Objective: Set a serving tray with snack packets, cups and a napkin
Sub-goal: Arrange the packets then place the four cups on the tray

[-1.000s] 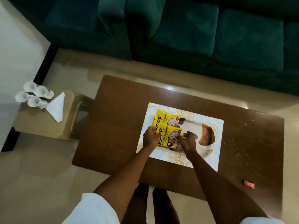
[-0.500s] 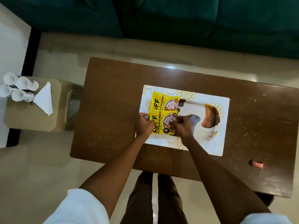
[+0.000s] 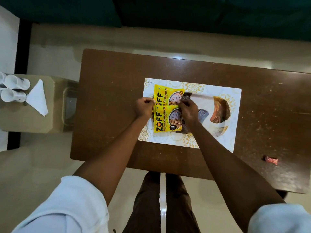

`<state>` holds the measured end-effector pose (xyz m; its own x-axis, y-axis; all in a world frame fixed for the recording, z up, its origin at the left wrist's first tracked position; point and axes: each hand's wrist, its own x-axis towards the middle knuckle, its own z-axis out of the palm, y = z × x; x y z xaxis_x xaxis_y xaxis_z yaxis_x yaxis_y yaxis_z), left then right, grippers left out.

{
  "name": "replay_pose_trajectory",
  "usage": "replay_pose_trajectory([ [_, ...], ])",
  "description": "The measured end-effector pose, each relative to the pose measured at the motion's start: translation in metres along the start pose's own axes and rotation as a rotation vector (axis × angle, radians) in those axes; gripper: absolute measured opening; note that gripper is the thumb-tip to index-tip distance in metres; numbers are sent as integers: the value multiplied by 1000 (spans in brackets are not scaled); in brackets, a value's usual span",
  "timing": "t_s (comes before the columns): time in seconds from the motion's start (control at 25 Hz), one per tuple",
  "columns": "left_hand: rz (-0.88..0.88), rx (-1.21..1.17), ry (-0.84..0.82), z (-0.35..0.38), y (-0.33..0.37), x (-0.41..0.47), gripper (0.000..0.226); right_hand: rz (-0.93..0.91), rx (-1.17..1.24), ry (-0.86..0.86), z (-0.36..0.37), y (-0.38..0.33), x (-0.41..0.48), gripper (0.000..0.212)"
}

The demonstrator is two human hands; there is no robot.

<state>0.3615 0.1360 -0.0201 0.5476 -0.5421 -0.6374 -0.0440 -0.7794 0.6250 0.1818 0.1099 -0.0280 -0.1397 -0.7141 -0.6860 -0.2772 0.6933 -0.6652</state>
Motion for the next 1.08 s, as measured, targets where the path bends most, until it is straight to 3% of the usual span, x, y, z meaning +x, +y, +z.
replay_pose_trajectory([
  [0.28, 86, 13, -47, 5, 16, 16, 22, -59, 118, 96, 4, 1, 2, 35],
  [0.52, -9, -56, 33, -3, -19, -5, 39, -63, 30, 164, -5, 23, -13, 29],
  [0.68, 77, 52, -82, -3, -47, -35, 34, -66, -33, 110, 0, 48, -38, 21],
  [1.08, 73, 117, -19, -8, -36, -15, 35, -32, -109, 62, 21, 48, -44, 30],
])
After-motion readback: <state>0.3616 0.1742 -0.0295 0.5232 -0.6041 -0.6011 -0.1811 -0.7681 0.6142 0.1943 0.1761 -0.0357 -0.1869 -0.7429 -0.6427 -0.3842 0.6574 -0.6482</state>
